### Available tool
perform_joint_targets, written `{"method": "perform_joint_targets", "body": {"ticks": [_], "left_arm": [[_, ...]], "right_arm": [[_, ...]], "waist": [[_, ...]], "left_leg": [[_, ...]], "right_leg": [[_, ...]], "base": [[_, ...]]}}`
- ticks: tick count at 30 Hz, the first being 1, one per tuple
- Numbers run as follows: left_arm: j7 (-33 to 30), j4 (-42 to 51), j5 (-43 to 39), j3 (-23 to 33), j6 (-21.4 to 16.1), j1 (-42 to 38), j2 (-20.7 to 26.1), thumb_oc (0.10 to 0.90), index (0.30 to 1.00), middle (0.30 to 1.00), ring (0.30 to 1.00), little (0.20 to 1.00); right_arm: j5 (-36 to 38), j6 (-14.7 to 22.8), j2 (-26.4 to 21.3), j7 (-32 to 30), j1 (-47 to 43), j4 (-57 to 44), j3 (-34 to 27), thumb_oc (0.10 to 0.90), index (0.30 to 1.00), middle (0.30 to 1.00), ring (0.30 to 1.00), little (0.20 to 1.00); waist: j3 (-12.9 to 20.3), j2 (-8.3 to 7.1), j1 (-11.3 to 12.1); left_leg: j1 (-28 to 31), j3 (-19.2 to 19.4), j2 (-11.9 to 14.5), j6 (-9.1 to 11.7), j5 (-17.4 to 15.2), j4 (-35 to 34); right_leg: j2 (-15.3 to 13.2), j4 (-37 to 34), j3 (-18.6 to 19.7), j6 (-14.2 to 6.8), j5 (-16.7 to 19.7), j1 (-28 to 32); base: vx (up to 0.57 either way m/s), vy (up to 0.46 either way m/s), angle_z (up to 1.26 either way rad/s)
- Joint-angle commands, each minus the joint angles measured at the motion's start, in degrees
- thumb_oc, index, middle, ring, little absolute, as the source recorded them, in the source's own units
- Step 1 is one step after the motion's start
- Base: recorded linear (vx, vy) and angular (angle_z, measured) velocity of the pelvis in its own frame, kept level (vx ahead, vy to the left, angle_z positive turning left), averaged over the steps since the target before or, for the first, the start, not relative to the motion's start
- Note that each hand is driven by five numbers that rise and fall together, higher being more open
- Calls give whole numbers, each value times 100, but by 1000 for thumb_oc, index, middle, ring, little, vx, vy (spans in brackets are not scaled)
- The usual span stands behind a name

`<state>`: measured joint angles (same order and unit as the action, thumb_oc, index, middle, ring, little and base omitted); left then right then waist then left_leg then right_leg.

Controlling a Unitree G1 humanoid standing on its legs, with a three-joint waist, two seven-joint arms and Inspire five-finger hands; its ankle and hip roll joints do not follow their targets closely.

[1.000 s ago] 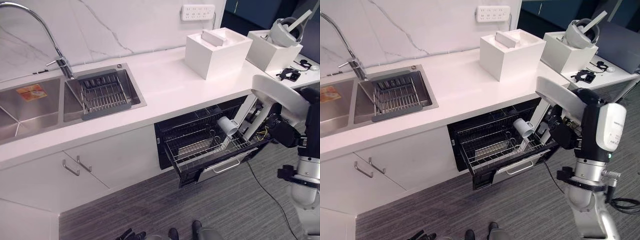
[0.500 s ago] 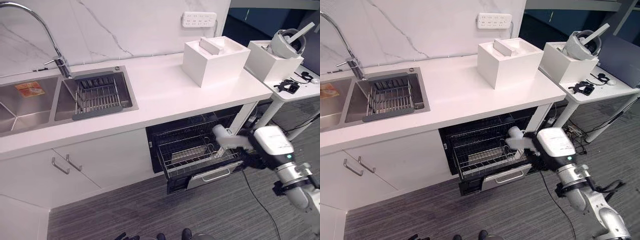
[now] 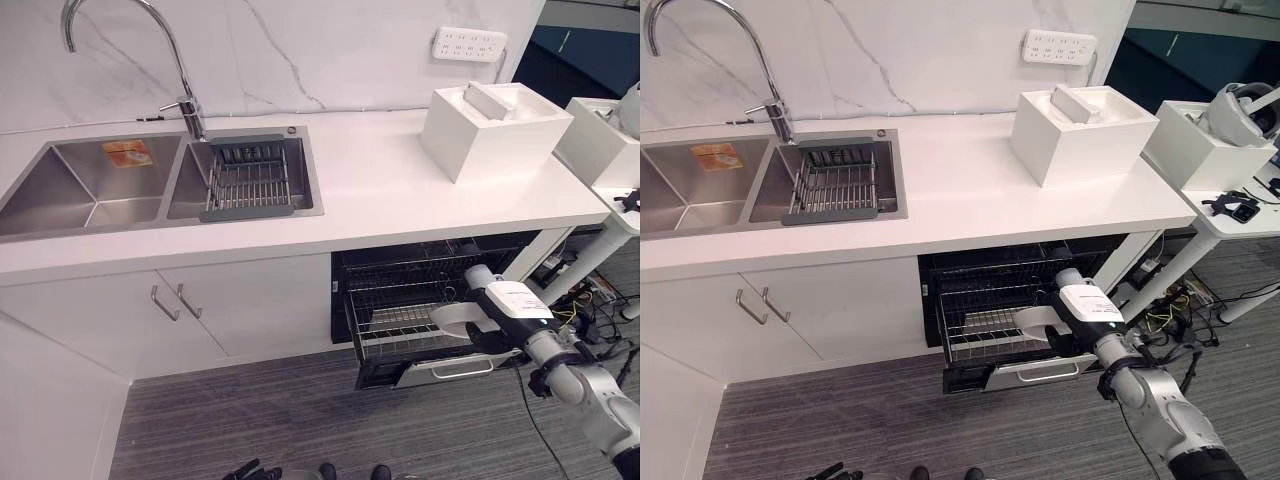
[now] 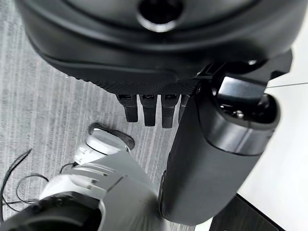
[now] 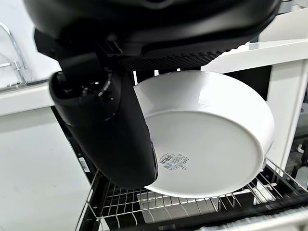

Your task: Place the dishes in the dishwasher.

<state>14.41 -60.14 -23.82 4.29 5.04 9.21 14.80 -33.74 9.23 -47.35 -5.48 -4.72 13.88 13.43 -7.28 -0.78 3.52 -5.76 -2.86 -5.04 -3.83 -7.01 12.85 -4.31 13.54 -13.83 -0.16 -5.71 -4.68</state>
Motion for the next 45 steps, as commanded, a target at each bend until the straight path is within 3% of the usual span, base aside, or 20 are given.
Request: {"method": "perform_joint_targets", "body": {"ticks": [1,10,14,17,18,21,22,23,30,38,45], "left_arm": [[137,96,219,-136,19,106,320,800,900,900,900,900],[151,111,348,-170,44,137,389,800,900,900,900,900],[90,201,357,-277,66,82,459,800,900,900,900,900],[2,138,510,-333,29,76,465,800,900,900,900,900],[-300,91,665,-402,-244,79,453,800,900,900,900,900],[-787,240,795,-419,-540,12,489,800,900,900,900,900],[-853,305,836,-430,-575,7,499,800,900,900,900,900],[-870,400,931,-447,-498,-2,520,800,900,900,900,900],[-801,457,904,-683,-498,-82,618,800,900,900,900,900],[-887,528,649,-898,-743,-189,721,800,900,900,900,900],[-870,699,265,-1111,-845,-381,820,800,900,900,900,900]], "right_arm": [[36,-131,-185,-757,-835,-279,-344,400,300,300,300,300],[-482,-107,-399,-456,-1402,140,107,400,300,300,300,300],[-686,-311,-180,-331,-1925,852,660,400,300,300,300,300],[-1041,-267,-20,-667,-2169,1292,902,400,300,300,300,300],[-1152,-401,52,-897,-2296,1508,1098,400,300,300,300,300],[-1321,-537,175,-1362,-2404,1857,1284,400,300,300,300,300],[-1374,-573,202,-1493,-2420,1935,1305,400,300,300,300,300],[-1557,-729,207,-2002,-2454,1974,1321,400,300,300,300,300],[-1903,-1288,247,-3195,-2863,2558,1455,400,300,300,300,300],[-1828,-1900,97,-3816,-3110,3165,1538,400,300,300,300,300],[-1338,-1801,117,-3937,-3467,3581,1642,400,300,300,300,300]], "waist": [[141,38,154],[159,3,336],[83,-46,499],[28,-51,579],[9,-48,630],[-65,-31,728],[-89,-28,758],[-139,-14,806],[-373,70,950],[-495,175,986],[-801,297,978]], "left_leg": [[26,207,567,384,-859,434],[1,101,523,379,-815,434],[-10,98,544,383,-765,434],[-30,92,565,387,-734,434],[-39,102,588,396,-717,434],[-100,28,580,409,-673,434],[-128,-6,570,411,-656,434],[-185,-67,548,407,-629,434],[-457,-167,507,378,-493,434],[-663,-165,496,362,-424,434],[-961,-145,496,363,-344,434]], "right_leg": [[-227,365,259,-464,-900,76],[-235,365,169,-445,-937,144],[-263,365,50,-434,-936,194],[-259,365,-12,-413,-932,206],[-252,365,-51,-402,-942,223],[-259,365,-107,-395,-929,207],[-260,365,-124,-390,-922,197],[-261,365,-149,-387,-901,166],[-249,365,-194,-365,-800,-40],[-250,365,-228,-356,-749,-219],[-265,365,-240,-337,-670,-506]], "base": [[0,-3,12],[18,-3,8],[45,-15,7],[39,2,19],[73,12,10],[53,-7,13],[14,-35,29],[10,-46,35],[-49,-44,20],[-18,-23,2],[-113,-14,2]]}}
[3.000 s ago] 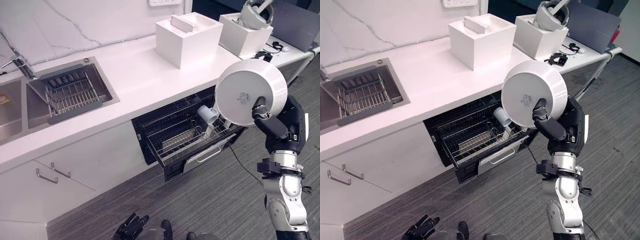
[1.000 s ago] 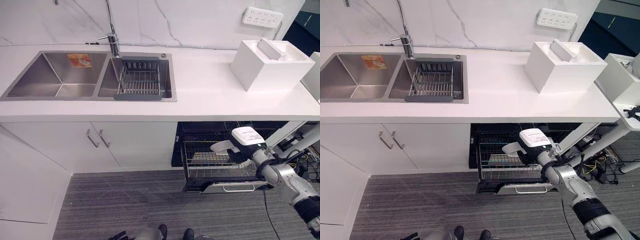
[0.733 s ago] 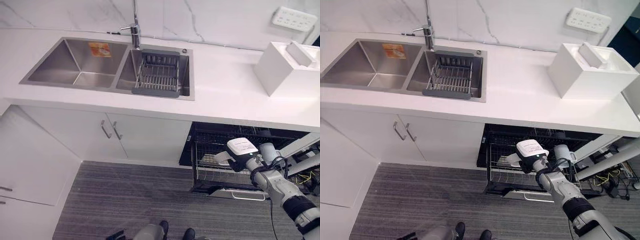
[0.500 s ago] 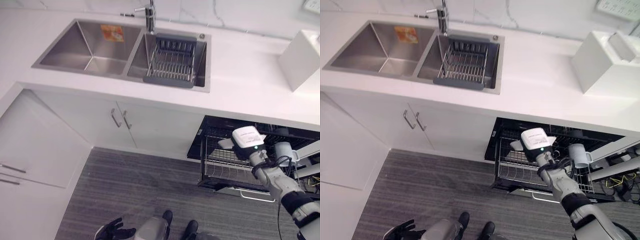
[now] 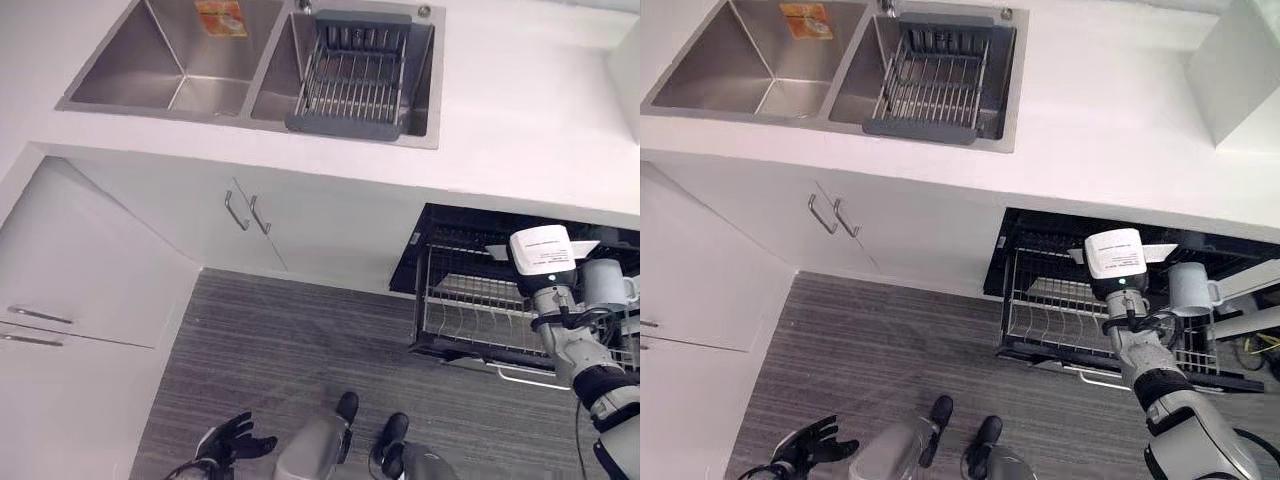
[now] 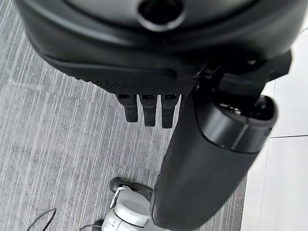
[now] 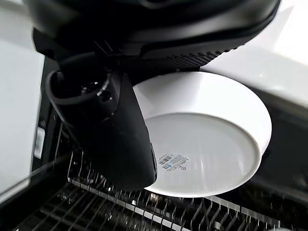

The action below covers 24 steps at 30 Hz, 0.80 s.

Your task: Place the dishes in the dishwasher.

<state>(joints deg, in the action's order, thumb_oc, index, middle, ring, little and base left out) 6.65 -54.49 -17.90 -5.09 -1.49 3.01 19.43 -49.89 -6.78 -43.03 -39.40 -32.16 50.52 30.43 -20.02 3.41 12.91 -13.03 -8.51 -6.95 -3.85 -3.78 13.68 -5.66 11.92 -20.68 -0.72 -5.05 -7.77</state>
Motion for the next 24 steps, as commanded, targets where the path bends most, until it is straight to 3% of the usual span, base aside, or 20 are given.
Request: {"method": "perform_joint_targets", "body": {"ticks": [1,10,18,22,23,24], "left_arm": [[-91,130,-428,-224,-236,162,365,800,900,900,900,900],[-92,303,-1151,-532,-423,-249,435,800,900,900,900,900],[-144,425,-1440,-653,-510,-361,382,800,900,900,900,900],[-200,522,-1539,-727,-461,-424,373,800,900,900,900,900],[-202,537,-1525,-729,-436,-446,370,800,900,900,900,900],[-199,543,-1523,-723,-416,-460,372,800,900,900,900,900]], "right_arm": [[330,-88,-292,-526,-856,71,-8,400,300,300,300,300],[888,4,-369,-705,-1971,587,439,400,300,300,300,300],[1299,158,-190,-653,-2484,899,431,400,300,300,300,300],[1745,373,0,-193,-2459,930,296,400,300,300,300,300],[1703,390,57,-86,-2454,936,274,403,305,305,305,305],[1704,381,76,-5,-2460,933,284,467,401,401,401,401]], "waist": [[401,-93,47],[-93,166,53],[-208,212,39],[-214,181,27],[-217,176,26],[-217,170,21]], "left_leg": [[-304,420,685,368,-646,351],[-833,443,674,388,-553,351],[-1041,503,684,396,-550,351],[-1058,541,702,409,-557,351],[-1059,550,706,409,-558,351],[-1056,558,710,411,-562,351]], "right_leg": [[-138,526,439,-275,-721,-262],[-169,526,460,-238,-644,-818],[-161,526,499,-231,-609,-1086],[-164,526,489,-227,-591,-1125],[-164,526,485,-227,-584,-1131],[-165,526,490,-227,-582,-1136]], "base": [[-107,-6,-2],[-140,17,1],[-75,43,1],[-37,27,-2],[-37,13,-1],[-38,12,-2]]}}
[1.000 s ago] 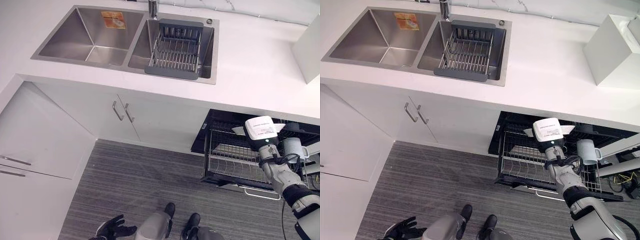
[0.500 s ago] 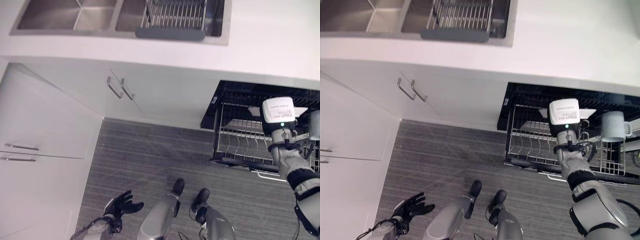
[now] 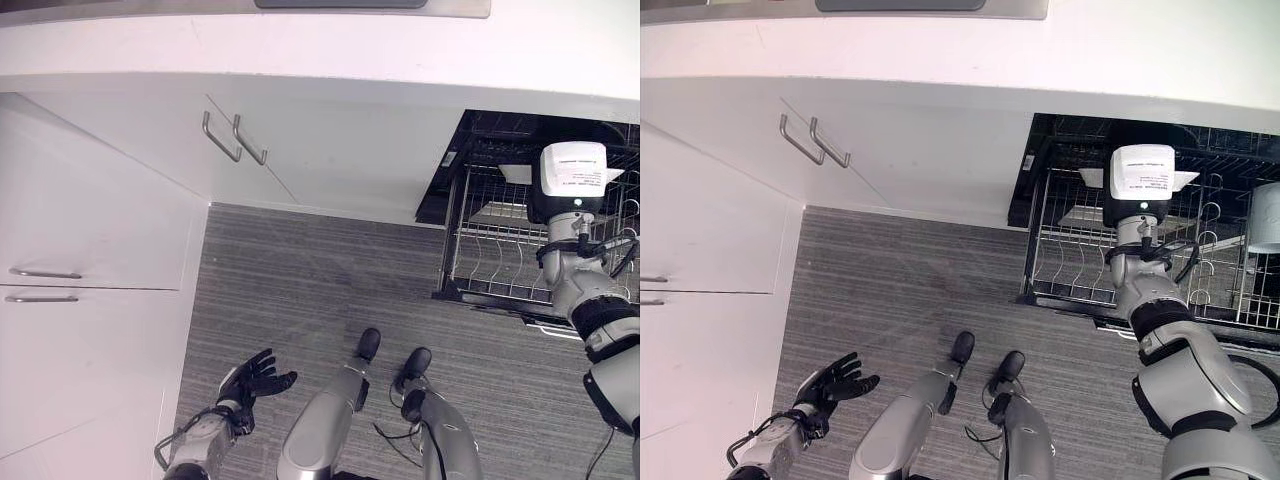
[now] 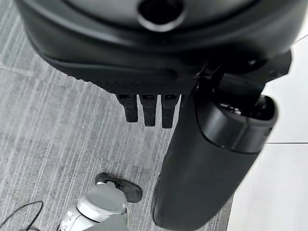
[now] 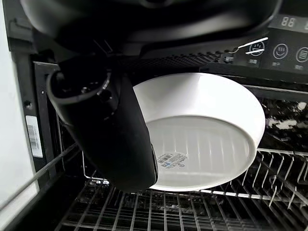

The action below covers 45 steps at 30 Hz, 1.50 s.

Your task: Place the dishes in the dishwasher.

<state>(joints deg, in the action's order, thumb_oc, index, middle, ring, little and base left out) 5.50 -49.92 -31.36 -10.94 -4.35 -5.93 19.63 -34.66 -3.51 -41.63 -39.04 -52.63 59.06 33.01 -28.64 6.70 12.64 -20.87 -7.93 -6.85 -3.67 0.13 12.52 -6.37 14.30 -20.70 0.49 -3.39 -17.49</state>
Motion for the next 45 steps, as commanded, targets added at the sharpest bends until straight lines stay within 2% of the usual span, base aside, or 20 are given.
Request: {"method": "perform_joint_targets", "body": {"ticks": [1,3,5,8,13,15,18,22,23,26,27,30,34,35,39,45], "left_arm": [[-85,76,-171,-135,-99,387,349,800,900,900,900,900],[-96,42,-175,-144,-96,341,328,800,900,900,900,900],[-142,35,-175,-152,-82,313,293,800,900,900,900,900],[-168,-11,-132,-139,-88,316,278,800,900,900,900,900],[-215,-9,-16,-77,48,324,274,800,900,900,900,900],[-240,-50,-1,-61,23,335,230,800,900,900,900,900],[-301,23,-33,-58,64,335,242,800,900,900,900,900],[-342,85,-39,30,74,413,197,800,900,900,900,900],[-363,116,10,83,110,467,158,800,900,900,900,900],[-420,126,35,136,126,538,83,800,900,900,900,900],[-421,123,37,144,126,544,76,800,900,900,900,900],[-472,81,87,182,107,572,-22,800,900,900,900,900],[-547,-48,82,201,34,610,-132,800,900,900,900,900],[-551,-88,98,220,1,635,-166,800,900,900,900,900],[-644,-169,161,275,-78,803,-304,800,900,900,900,900],[-767,-170,289,523,-122,1144,-493,800,900,900,900,900]], "right_arm": [[253,4,-3,121,-430,75,47,547,521,521,521,521],[349,-63,72,264,-463,108,53,621,632,632,632,632],[550,-254,154,555,-502,106,37,800,900,900,900,900],[650,-308,246,577,-403,116,-43,800,900,900,900,900],[1249,-354,316,629,-239,-152,-196,800,900,900,900,900],[1328,-385,336,809,-263,-291,-212,800,900,900,900,900],[1869,-507,285,1036,-227,-543,-249,800,900,900,900,900],[3462,-463,267,1520,-19,-935,-623,800,900,900,900,900],[4341,-484,342,1791,183,-1177,-977,800,900,900,900,900],[5503,-682,475,2169,460,-1499,-1438,800,900,900,900,900],[5578,-703,503,2227,492,-1536,-1493,800,900,900,900,900],[6647,-849,693,2517,687,-1786,-1903,800,900,900,900,900],[8732,-1272,1152,2877,878,-2199,-2589,800,900,900,900,900],[9092,-1260,1245,2944,964,-2332,-2698,800,900,900,900,900],[10152,-1232,1671,2989,1406,-3256,-3096,800,900,900,900,900],[10821,-569,2362,3124,2452,-5096,-3244,800,900,900,900,900]], "waist": [[641,-177,38],[643,-200,27],[668,-229,18],[690,-271,1],[704,-342,-67],[725,-363,-89],[719,-398,-139],[726,-427,-239],[742,-448,-289],[745,-468,-358],[743,-469,-366],[744,-475,-424],[794,-481,-509],[810,-483,-533],[912,-525,-628],[1134,-648,-846]], "left_leg": [[-269,510,707,395,-959,467],[-249,510,710,398,-973,467],[-224,516,716,409,-985,467],[-176,505,709,402,-1010,467],[-105,541,730,408,-1039,467],[-88,579,744,409,-1057,467],[-52,637,775,413,-1075,467],[13,705,801,422,-1110,467],[67,741,814,425,-1125,467],[141,802,840,429,-1148,467],[149,808,843,430,-1151,467],[224,862,867,432,-1167,467],[340,880,878,429,-1198,467],[360,893,886,428,-1201,467],[462,968,927,410,-1227,467],[643,1128,994,371,-1255,467]], "right_leg": [[-88,289,512,-343,-745,-173],[-73,289,537,-335,-746,-169],[-57,289,573,-334,-744,-162],[-27,289,633,-329,-739,-140],[4,289,727,-331,-722,-122],[3,289,739,-337,-715,-128],[2,289,772,-334,-713,-116],[23,289,858,-313,-722,-96],[35,289,888,-292,-727,-62],[40,289,929,-276,-733,-18],[42,289,936,-273,-734,-14],[57,289,986,-263,-739,31],[113,289,1095,-235,-775,115],[120,289,1113,-232,-779,130],[150,289,1171,-224,-795,199],[185,289,1273,-234,-787,335]], "base": [[-33,10,-2],[-17,7,-1],[-24,29,-5],[0,-1,-7],[7,0,-4],[6,20,-8],[1,9,-9],[12,33,-11],[40,40,-12],[34,28,-11],[32,24,-9],[39,19,-12],[54,23,-18],[45,33,-15],[63,14,-11],[76,-5,-2]]}}
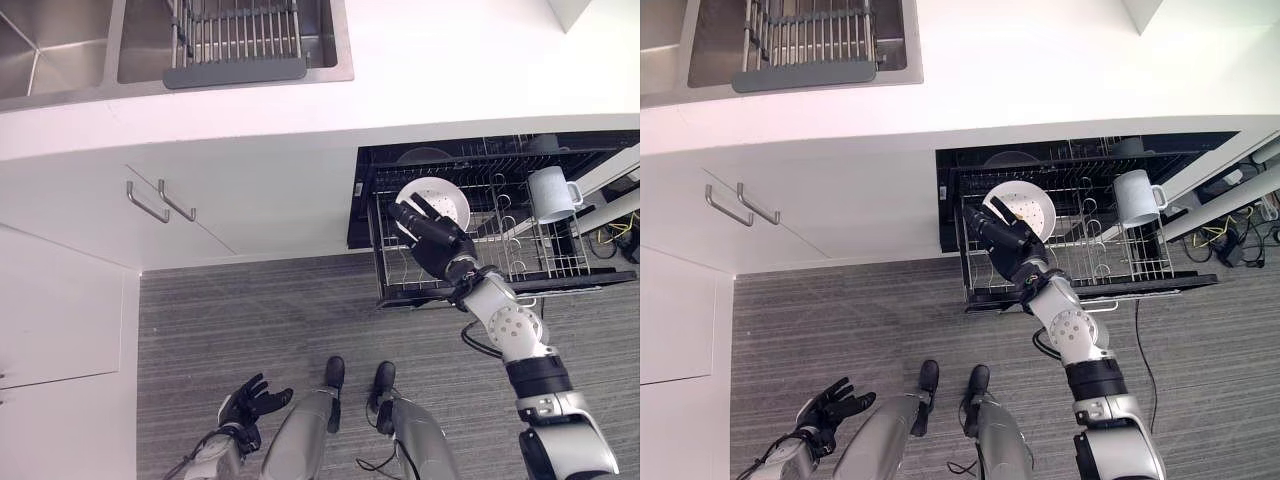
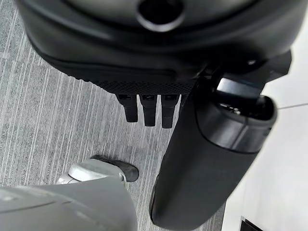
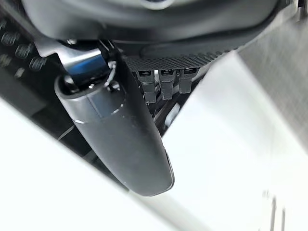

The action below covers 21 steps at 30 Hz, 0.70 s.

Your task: Place the dishes in the dishwasher.

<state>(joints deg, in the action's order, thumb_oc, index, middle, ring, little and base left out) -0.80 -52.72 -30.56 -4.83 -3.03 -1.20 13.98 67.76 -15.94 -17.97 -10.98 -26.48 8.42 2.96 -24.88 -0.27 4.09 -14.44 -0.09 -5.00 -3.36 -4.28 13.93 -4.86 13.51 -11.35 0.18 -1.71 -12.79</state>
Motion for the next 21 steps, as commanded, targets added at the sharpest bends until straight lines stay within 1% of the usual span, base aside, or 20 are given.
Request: {"method": "perform_joint_targets", "body": {"ticks": [1,2,3,4,5,6,10,11,13,16,17,18,20,21], "left_arm": [[-175,128,272,-20,-272,807,17,800,900,900,900,900],[-199,143,325,61,-280,920,-30,800,900,900,900,900],[-199,143,325,61,-280,920,-30,800,900,900,900,900],[-221,159,367,137,-285,1013,-67,800,900,900,900,900],[-220,126,363,142,-327,1047,-80,800,900,900,900,900],[-200,101,439,244,-324,1118,-115,800,900,900,900,900],[-166,5,467,331,-340,1198,-139,800,900,900,900,900],[-161,-32,465,394,-311,1199,-147,800,900,900,900,900],[-142,-56,472,452,-301,1208,-149,800,900,900,900,900],[-89,-126,539,540,-302,1219,-161,800,900,900,900,900],[-85,-138,536,560,-300,1224,-164,800,900,900,900,900],[-79,-150,547,600,-295,1239,-174,800,900,900,900,900],[-70,-148,609,619,-267,1248,-181,800,900,900,900,900],[-14,-131,728,633,-220,1267,-173,800,900,900,900,900]], "right_arm": [[928,637,127,411,243,-483,-302,800,900,900,900,900],[1123,648,255,519,658,-814,-373,800,900,900,900,900],[1123,648,255,519,658,-814,-373,800,900,900,900,900],[1330,644,248,533,926,-1088,-452,800,900,900,900,900],[1352,675,271,525,1064,-1231,-482,800,900,900,900,900],[1393,662,267,571,1399,-1478,-614,800,900,900,900,900],[1184,777,251,495,1808,-1764,-881,800,900,900,900,900],[1017,840,256,428,1986,-1862,-1050,800,900,900,900,900],[913,964,256,402,2114,-1882,-1202,800,900,900,900,900],[999,1230,332,285,2364,-1729,-1497,800,900,900,900,900],[997,1246,350,279,2413,-1679,-1547,800,900,900,900,900],[811,1465,364,244,2514,-1544,-1645,800,900,900,900,900],[800,1623,417,289,2626,-1456,-1718,800,900,900,900,900],[764,1706,463,243,2750,-1291,-1786,800,900,900,900,900]], "waist": [[845,6,-61],[934,-27,-116],[934,-27,-116],[1002,-63,-174],[1036,-77,-202],[1130,-104,-262],[1236,-126,-384],[1276,-135,-459],[1293,-142,-518],[1319,-135,-620],[1324,-131,-639],[1334,-125,-682],[1342,-115,-723],[1349,-83,-761]], "left_leg": [[79,381,817,326,-837,326],[136,424,824,312,-849,326],[136,424,824,312,-849,326],[217,462,834,298,-858,326],[252,475,839,296,-871,326],[341,507,841,284,-902,326],[471,572,840,267,-940,326],[524,607,841,263,-957,326],[578,638,842,262,-977,326],[655,694,853,263,-1006,326],[674,706,855,263,-1014,326],[714,734,858,263,-1030,326],[750,756,856,262,-1044,326],[794,771,862,266,-1050,326]], "right_leg": [[45,368,381,-216,-966,-73],[46,368,398,-234,-974,-18],[46,368,398,-234,-974,-18],[51,368,432,-235,-977,43],[54,368,440,-239,-982,73],[58,368,457,-246,-999,148],[64,368,490,-252,-1028,265],[68,368,510,-256,-1043,312],[78,368,532,-258,-1056,353],[82,368,556,-260,-1078,417],[82,368,559,-263,-1082,431],[83,368,565,-269,-1094,462],[87,368,582,-271,-1107,490],[85,368,576,-265,-1122,531]], "base": [[109,-13,-24],[92,-10,-26],[81,-11,-11],[53,-8,-7],[100,-8,-9],[82,-2,-13],[58,8,-19],[44,1,-8],[35,-8,-18],[16,-15,-14],[32,-18,-9],[31,-16,-19],[39,-31,-20],[36,-35,-7]]}}
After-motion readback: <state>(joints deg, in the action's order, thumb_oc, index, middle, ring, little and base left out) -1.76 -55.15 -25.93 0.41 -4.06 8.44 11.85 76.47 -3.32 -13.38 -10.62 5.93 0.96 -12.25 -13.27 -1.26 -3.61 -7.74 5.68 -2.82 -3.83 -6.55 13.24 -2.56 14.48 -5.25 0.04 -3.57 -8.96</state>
